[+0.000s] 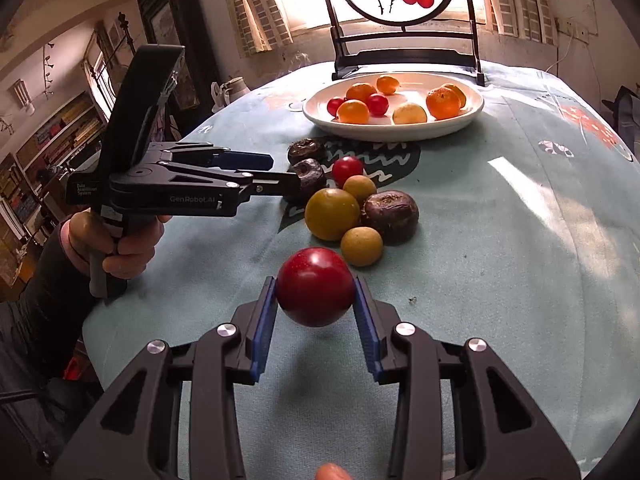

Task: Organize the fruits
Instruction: 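Grasp a red tomato with the right tool while the left tool grasps a dark fruit, then lower both held fruits onto the plate and open both tools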

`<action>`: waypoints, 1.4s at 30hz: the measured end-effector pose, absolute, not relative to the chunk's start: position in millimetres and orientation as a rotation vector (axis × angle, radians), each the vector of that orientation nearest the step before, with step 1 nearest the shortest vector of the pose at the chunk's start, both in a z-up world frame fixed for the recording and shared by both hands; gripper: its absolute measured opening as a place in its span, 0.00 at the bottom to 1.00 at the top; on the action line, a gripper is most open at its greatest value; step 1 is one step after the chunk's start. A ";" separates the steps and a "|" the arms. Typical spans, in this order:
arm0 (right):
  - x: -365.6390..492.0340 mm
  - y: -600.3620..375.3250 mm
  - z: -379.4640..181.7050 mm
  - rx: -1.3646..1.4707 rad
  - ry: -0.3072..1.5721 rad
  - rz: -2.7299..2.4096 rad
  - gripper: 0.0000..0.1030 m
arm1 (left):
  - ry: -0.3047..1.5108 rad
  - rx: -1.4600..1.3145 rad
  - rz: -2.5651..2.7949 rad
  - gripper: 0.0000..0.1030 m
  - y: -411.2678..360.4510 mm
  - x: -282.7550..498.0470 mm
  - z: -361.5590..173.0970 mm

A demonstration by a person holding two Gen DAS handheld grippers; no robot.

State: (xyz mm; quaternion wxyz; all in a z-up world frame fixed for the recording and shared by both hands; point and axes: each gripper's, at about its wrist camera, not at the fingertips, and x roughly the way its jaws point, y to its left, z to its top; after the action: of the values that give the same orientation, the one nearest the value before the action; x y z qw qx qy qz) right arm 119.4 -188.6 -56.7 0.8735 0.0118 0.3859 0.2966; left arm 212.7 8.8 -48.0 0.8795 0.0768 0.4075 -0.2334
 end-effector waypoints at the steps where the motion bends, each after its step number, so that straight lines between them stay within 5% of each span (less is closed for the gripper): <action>1: 119.1 -188.7 -56.4 0.025 0.804 0.618 0.37 | 0.848 0.170 -0.483 0.55 6.5 213.1 -49.1; 5: 118.5 -187.9 -55.9 0.027 0.800 0.624 0.37 | 0.871 0.176 -0.491 0.47 -0.1 218.7 -54.9; 30: 122.1 -191.7 -51.6 0.054 0.796 0.663 0.37 | 0.852 0.193 -0.446 0.44 -8.3 218.1 -53.6; 42: 195.7 -192.1 -3.2 0.122 0.661 0.628 0.38 | 0.793 0.072 -0.419 0.44 12.9 237.9 -20.3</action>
State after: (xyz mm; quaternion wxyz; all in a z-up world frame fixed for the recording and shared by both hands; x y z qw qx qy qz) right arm 195.7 -192.1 -3.2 0.8962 0.0589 0.3188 0.3030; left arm 237.9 12.9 -20.3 0.9005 0.0347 0.3833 -0.2024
